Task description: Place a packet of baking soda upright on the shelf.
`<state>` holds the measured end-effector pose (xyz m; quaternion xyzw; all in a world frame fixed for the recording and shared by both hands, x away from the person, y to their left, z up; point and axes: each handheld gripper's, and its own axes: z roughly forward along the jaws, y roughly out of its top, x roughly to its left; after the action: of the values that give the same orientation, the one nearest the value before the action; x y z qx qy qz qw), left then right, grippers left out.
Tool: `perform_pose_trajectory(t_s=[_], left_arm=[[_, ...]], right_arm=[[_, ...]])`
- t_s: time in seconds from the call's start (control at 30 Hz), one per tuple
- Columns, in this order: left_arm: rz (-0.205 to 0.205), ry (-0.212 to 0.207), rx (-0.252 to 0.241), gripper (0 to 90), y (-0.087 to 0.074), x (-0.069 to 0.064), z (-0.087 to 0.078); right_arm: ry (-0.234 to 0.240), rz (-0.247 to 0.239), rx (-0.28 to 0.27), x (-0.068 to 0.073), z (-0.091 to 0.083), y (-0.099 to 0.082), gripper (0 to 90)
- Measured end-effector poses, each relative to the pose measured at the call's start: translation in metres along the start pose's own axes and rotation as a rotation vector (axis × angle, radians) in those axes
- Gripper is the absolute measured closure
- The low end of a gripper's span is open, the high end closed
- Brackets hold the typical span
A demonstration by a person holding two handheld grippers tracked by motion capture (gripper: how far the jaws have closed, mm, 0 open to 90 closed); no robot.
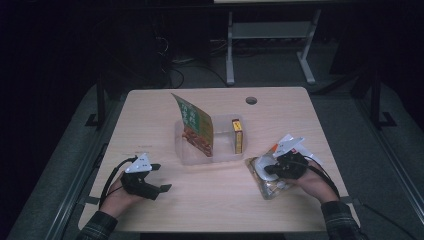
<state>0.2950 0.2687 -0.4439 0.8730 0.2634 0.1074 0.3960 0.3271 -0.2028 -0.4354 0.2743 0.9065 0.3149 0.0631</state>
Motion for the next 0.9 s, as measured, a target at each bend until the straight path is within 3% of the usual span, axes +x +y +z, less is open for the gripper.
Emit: perform_pose_trajectory(t_s=[0.1,0.3,0.57,0.6,0.7,0.73,0.8,0.83,0.9], left_arm=[[0.002,-0.001,0.002,13.8,0.0,0.0,0.0],[0.006,-0.001,0.0,13.7,0.0,-0.001,0.0],[0.006,-0.004,0.007,13.8,0.001,0.0,0.0],[0.007,-0.004,0.007,13.8,0.001,0.0,0.0],[0.006,-0.007,0.004,13.8,0.0,-0.001,0.0],[0.002,-0.008,0.002,13.8,0.0,-0.001,0.0],[0.002,-0.009,0.005,13.8,0.001,-0.002,0.0],[0.004,-0.01,0.006,13.8,0.001,-0.002,0.0],[0.009,-0.013,0.005,13.8,0.001,-0.002,0.0]], right_arm=[[0.015,0.004,0.0,-0.001,0.001,-0.001,90.0],[0.066,-0.036,-0.011,0.005,0.004,-0.001,90.0],[0.112,-0.054,-0.021,0.025,0.013,0.007,90.0],[0.112,-0.078,-0.022,0.027,0.015,0.009,90.0],[0.125,-0.091,-0.019,0.039,0.02,0.014,90.0],[0.126,-0.121,-0.022,0.041,0.022,0.016,90.0],[0.141,-0.122,-0.015,0.051,0.025,0.021,90.0],[0.137,-0.16,-0.012,0.054,0.027,0.023,90.0],[0.145,-0.18,-0.011,0.062,0.03,0.027,90.0]])
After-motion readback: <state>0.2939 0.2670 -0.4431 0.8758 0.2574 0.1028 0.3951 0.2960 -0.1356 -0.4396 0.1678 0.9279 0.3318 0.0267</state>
